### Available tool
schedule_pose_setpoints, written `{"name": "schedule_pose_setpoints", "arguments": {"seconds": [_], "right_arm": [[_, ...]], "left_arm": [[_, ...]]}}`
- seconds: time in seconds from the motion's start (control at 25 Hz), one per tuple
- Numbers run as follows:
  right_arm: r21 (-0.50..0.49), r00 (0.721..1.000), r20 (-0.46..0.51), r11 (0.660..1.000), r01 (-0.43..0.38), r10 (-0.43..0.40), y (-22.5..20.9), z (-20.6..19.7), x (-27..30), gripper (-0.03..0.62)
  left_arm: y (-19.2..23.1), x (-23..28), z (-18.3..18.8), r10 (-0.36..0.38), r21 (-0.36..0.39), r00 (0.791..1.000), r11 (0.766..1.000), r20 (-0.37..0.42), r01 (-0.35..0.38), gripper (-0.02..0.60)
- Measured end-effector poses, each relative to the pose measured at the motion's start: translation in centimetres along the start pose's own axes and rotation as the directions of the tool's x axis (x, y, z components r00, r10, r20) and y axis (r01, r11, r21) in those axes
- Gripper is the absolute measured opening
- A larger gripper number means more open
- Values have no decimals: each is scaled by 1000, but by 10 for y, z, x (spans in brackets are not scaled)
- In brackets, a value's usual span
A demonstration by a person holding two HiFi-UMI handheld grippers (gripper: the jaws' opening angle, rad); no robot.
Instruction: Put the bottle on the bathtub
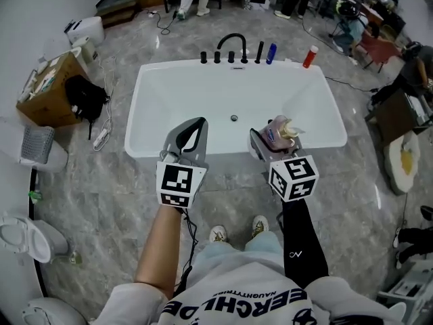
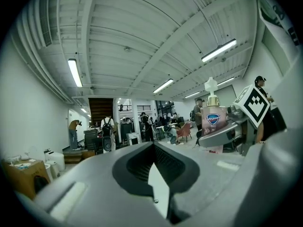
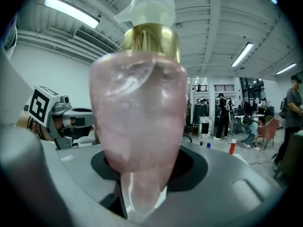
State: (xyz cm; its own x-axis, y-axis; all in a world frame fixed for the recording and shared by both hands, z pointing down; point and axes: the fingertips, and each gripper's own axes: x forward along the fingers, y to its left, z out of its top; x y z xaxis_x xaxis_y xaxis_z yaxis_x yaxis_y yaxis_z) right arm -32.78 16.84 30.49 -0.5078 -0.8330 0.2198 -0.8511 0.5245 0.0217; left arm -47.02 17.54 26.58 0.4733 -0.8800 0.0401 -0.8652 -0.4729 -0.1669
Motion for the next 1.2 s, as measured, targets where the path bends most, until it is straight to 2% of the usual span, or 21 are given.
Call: {"name": "schedule_pose_setpoints", "arguments": {"seconds": [0.24, 0.44, 0.56, 0.72, 0.88, 1.04, 1.2], "right_arm": [[-4, 999, 15, 999, 42, -42, -58, 7, -25, 252], [-11, 998, 40, 999, 53, -52, -135, 4, -62, 254], [6, 998, 57, 999, 37, -37, -198, -2, -85, 254], [4, 998, 58, 1000, 29, -29, -297, -15, -129, 253], [36, 999, 47, 999, 5, -6, -370, -27, -171, 253], [77, 999, 50, 997, -9, 5, -412, -38, -199, 253], [108, 998, 57, 994, -18, 11, -432, -45, -213, 255]], "left_arm": [[-33, 34, 17, -23, -9, 999, 1000, 27, 23, 0], [-93, 84, 33, -31, -11, 999, 999, 34, 32, 1], [-141, 120, 45, -5, -14, 1000, 1000, 30, 6, 2], [-232, 173, 69, 12, -24, 999, 1000, 44, -11, 2], [-306, 214, 91, 60, -12, 997, 998, 57, -59, 2], [-358, 243, 100, 46, 28, 999, 999, 4, -46, 2], [-387, 259, 103, 39, 8, 999, 999, -18, -38, 2]]}}
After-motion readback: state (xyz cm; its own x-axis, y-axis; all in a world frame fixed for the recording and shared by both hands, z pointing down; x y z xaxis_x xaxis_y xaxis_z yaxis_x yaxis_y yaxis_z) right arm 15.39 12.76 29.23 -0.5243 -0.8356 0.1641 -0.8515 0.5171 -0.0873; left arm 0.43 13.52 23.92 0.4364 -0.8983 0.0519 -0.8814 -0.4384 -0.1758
